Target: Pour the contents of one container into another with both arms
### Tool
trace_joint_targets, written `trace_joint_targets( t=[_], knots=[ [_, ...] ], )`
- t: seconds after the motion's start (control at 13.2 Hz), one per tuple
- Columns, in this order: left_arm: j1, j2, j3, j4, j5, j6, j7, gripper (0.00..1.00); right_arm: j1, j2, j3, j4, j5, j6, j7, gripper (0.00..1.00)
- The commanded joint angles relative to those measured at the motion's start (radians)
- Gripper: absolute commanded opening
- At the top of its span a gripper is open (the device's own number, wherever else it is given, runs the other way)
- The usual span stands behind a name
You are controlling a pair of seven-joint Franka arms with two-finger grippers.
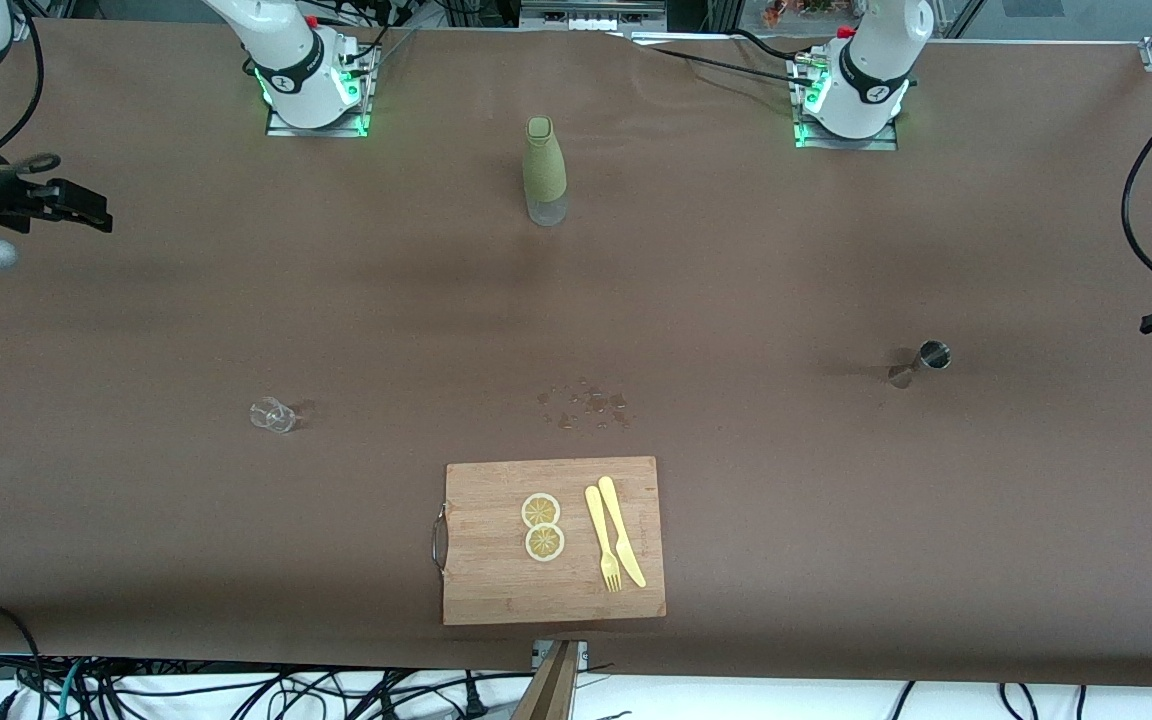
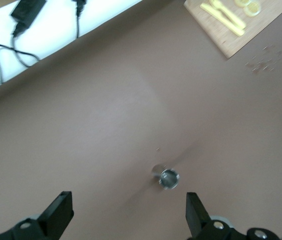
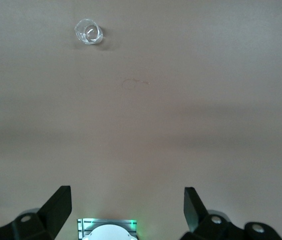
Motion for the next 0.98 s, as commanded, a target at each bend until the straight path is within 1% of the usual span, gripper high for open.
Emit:
trace_joint_targets(
  t=[0.0, 0.08, 0.15, 0.23, 0.3, 0.45, 0.6, 0.75, 0.83, 0.91],
  knots=[
    [-0.068, -0.057, -0.042, -0.015, 0.162, 0.003, -0.296, 1.0, -0.025, -0.029, 0.014, -0.009, 0.043, 0.031, 0.018, 1.0],
    [-0.07, -0.068, -0.091, -0.015, 0.191, -0.041, -0.451, 1.0, -0.025, -0.027, 0.011, 0.008, 0.048, 0.033, 0.019, 1.0],
    [-0.068, -0.07, -0.121, -0.015, 0.199, -0.075, -0.582, 1.0, -0.025, -0.024, 0.009, 0.029, 0.049, 0.036, 0.018, 1.0],
    [-0.07, -0.074, -0.134, -0.015, 0.194, -0.084, -0.696, 1.0, -0.021, -0.021, 0.0, 0.037, 0.049, 0.03, 0.023, 1.0],
    [-0.073, -0.077, -0.137, -0.015, 0.187, -0.085, -0.762, 1.0, -0.019, -0.021, -0.005, 0.037, 0.049, 0.035, 0.042, 1.0],
    [-0.088, -0.089, -0.137, -0.02, 0.188, -0.107, -0.834, 1.0, -0.021, -0.015, -0.009, 0.045, 0.052, 0.038, 0.047, 1.0],
    [-0.09, -0.102, -0.139, -0.02, 0.194, -0.146, -0.897, 1.0, -0.022, 0.023, -0.008, 0.085, 0.06, 0.036, 0.03, 1.0],
    [-0.088, -0.108, -0.142, -0.014, 0.196, -0.148, -0.872, 1.0, -0.018, 0.036, 0.001, 0.115, 0.058, 0.025, 0.033, 1.0],
    [-0.088, -0.138, -0.139, -0.014, 0.196, -0.144, -0.865, 1.0, -0.016, 0.036, 0.007, 0.115, 0.058, 0.022, 0.039, 1.0],
    [-0.081, -0.163, -0.139, -0.044, 0.187, -0.147, -0.861, 1.0, -0.013, 0.034, 0.021, 0.115, 0.057, 0.022, 0.042, 1.0]
  ],
)
